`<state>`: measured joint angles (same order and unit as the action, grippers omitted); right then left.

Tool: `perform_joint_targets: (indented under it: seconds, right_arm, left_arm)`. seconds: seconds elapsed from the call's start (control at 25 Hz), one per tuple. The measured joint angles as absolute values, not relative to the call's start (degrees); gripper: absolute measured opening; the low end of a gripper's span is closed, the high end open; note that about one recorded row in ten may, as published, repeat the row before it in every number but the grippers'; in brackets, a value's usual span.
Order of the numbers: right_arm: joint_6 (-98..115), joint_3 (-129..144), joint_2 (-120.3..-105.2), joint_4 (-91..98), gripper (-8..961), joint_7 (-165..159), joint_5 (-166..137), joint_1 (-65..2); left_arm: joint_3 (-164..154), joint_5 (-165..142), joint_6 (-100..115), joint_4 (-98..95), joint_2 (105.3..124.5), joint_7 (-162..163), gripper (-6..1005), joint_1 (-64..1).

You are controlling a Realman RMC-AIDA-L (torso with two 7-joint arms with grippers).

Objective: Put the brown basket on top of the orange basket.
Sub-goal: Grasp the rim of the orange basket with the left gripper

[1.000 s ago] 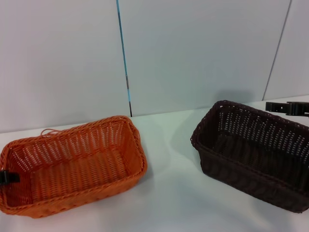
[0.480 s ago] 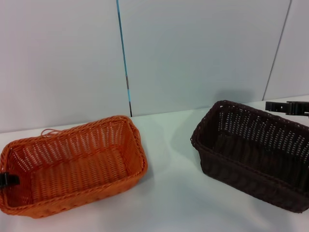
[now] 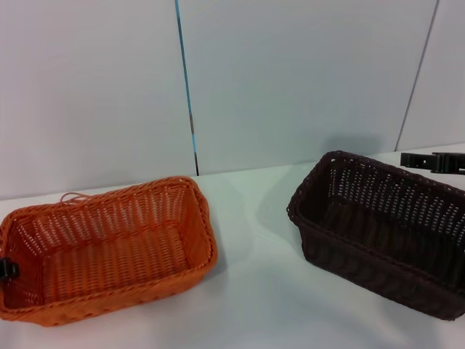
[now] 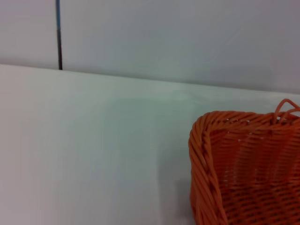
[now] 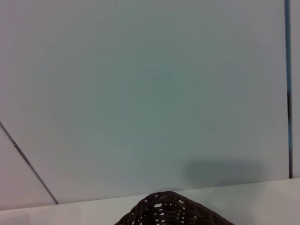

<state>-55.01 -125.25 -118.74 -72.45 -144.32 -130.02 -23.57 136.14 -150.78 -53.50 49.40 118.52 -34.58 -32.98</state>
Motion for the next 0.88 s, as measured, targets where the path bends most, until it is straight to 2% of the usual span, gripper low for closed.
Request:
perform_joint_targets:
  seconds: [0.04, 0.32, 0.88]
  right_arm:
    - [-55.0, -125.2, -118.74, -72.4, 793, -144.3, -130.0, -23.5]
    - [-55.0, -125.3, -118.74, -72.4, 793, -144.3, -130.0, -23.5]
    - [-55.0, -125.6, -118.70, -71.8, 793, -144.2, -130.0, -23.9]
  left_arm:
    - [136.1, -150.8, -53.5, 49.6, 118.68, -34.6, 190, -33.0]
    - [136.1, -150.9, -53.5, 49.8, 119.20, -34.5, 187, -33.5]
    - [136.6, -150.5, -55.5, 49.3, 118.53, -34.5, 182, -33.6]
